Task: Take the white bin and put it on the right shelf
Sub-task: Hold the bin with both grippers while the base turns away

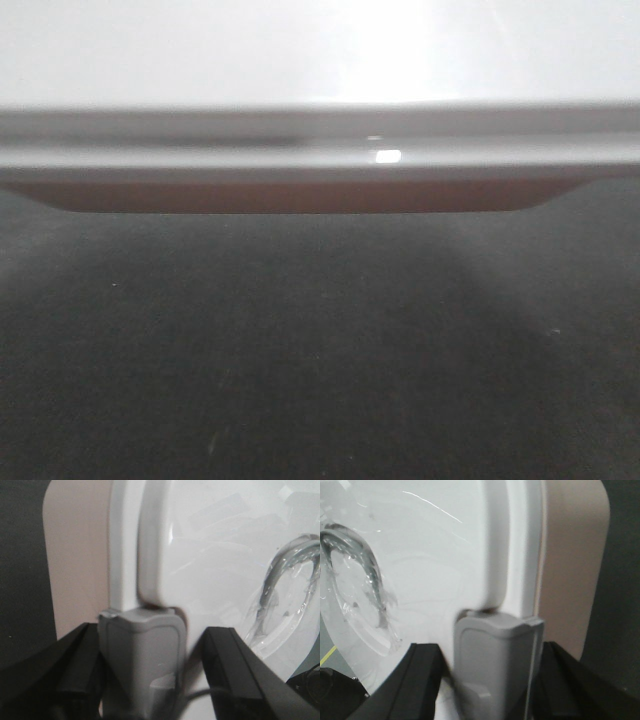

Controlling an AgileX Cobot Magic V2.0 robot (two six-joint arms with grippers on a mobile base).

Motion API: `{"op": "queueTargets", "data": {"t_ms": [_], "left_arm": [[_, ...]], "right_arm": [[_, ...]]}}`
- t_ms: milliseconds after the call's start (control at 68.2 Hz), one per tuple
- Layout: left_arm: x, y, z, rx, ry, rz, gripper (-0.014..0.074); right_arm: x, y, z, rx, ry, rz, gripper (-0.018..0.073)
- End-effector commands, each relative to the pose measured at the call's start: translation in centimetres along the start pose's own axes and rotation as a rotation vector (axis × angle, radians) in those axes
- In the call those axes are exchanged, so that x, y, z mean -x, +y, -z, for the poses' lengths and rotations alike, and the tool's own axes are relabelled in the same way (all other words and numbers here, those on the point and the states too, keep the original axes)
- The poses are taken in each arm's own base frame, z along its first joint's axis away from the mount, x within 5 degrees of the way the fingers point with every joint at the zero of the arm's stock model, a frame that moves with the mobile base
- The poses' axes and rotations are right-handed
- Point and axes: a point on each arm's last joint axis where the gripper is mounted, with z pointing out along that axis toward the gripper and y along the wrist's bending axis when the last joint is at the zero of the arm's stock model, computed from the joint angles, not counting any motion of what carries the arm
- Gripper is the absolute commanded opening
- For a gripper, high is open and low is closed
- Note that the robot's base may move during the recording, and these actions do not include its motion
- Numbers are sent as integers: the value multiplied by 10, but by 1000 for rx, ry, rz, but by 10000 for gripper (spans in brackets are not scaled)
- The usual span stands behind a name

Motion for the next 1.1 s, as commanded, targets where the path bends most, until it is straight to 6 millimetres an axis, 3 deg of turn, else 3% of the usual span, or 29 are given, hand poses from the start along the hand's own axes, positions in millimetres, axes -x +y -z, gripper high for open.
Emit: {"op": "queueTargets", "data": {"t_ms": [0, 1086], "left_arm": [[12, -23, 6, -181, -83, 21, 260], [12, -23, 6, -182, -82, 21, 260]], "right_arm": [[8, 26, 6, 226, -41, -25, 340], [8, 26, 6, 225, -41, -25, 340]]}}
